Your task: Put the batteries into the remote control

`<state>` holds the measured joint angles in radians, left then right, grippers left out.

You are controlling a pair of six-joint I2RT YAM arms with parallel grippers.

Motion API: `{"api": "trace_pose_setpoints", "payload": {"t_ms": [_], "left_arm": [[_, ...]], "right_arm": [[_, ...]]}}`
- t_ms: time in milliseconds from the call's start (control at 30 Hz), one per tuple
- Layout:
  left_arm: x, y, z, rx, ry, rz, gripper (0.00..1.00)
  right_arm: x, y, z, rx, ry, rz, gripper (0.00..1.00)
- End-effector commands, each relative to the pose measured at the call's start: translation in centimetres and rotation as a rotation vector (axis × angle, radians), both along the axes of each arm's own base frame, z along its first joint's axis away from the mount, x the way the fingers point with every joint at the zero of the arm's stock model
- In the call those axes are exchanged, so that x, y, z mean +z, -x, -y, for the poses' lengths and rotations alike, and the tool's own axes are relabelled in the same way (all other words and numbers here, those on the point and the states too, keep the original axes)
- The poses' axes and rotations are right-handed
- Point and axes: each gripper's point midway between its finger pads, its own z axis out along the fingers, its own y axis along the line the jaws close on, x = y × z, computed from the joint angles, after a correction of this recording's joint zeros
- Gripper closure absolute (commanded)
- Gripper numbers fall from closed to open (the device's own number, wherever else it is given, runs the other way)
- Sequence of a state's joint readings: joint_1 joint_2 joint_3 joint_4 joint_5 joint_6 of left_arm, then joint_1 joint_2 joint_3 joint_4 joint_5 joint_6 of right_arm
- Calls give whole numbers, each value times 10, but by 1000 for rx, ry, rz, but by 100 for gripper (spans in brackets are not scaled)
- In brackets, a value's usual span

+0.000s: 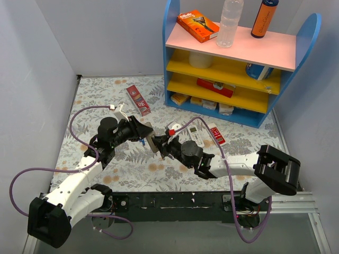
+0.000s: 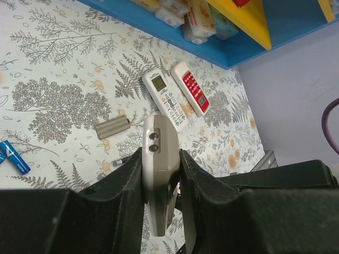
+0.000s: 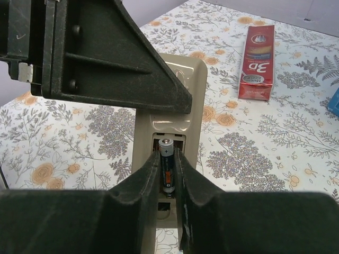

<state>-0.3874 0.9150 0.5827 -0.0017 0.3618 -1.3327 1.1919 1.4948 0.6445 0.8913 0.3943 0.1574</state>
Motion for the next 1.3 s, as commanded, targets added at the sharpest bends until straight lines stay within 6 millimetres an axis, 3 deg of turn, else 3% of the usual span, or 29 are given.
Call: {"api": "trace_pose_setpoints", "payload": {"t_ms": [0,433,833,1267], "left_arm": [[40,3,7,-35,65,81,100],[38,3,9,-42,67,74,100],[36,2,6,-21,62,63,100],[31,1,8,-26,60,43,100]], "right_arm": [[-34,-19,22,-121,113,-21,75],[-33,-20,24,-137,109,-27,68],[-39,-23,30,-179,126,-58,68],[-28,-17,24,-123,113,-40,63]]}}
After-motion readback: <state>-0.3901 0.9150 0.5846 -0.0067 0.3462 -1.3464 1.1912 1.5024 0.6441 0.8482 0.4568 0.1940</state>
